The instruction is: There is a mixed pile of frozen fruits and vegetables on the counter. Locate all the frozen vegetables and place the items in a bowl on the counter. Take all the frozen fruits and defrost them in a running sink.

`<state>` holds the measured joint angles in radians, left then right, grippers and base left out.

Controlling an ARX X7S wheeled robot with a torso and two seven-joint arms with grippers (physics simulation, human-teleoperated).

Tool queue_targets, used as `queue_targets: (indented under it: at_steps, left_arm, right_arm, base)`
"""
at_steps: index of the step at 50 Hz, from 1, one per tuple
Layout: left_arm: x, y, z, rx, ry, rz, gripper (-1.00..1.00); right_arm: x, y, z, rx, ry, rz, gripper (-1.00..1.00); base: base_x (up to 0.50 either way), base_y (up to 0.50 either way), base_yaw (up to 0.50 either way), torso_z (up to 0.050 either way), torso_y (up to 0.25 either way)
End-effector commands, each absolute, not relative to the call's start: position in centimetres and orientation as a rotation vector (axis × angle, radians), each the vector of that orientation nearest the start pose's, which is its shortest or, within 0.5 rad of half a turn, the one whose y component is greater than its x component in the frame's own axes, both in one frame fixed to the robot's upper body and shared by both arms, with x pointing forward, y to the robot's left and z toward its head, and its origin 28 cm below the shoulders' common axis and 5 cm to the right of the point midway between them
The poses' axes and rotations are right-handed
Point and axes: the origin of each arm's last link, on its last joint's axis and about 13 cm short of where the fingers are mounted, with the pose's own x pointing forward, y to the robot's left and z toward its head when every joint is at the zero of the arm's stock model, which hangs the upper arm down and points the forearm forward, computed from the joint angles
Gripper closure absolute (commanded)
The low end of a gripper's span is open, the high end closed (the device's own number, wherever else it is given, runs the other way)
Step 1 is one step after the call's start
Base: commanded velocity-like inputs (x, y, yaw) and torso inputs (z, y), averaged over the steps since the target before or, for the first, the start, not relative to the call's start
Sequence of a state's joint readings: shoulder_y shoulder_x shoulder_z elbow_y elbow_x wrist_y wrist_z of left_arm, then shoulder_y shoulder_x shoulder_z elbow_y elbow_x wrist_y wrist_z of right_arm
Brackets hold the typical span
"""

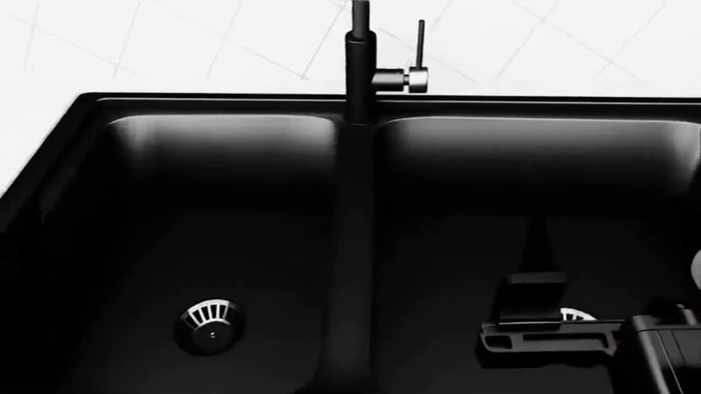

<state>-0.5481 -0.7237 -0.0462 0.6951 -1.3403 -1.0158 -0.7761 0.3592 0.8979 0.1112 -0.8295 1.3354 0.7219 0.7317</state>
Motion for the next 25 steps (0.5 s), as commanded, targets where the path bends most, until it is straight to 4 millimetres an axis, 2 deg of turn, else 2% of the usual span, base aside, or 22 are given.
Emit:
queue_targets:
  at_steps: [1,25]
  left_arm:
    - [20.45,26.31,22.94,-0.023,-0.003,-0.041,-1.00]
    - [20.31,26.33,23.08,-0.020,-0.009,-0.043,-1.00]
  right_arm:
    - [17.72,-16.30,23.45,0.016,-0.153,0.057,-1.00]
    - [17.68,-16.26,23.45,0.021,-0.152,0.059,-1.00]
  base:
    - [0.00,0.50,0.00,0.000,0.000]
    - [0.00,0.50,0.00,0.000,0.000]
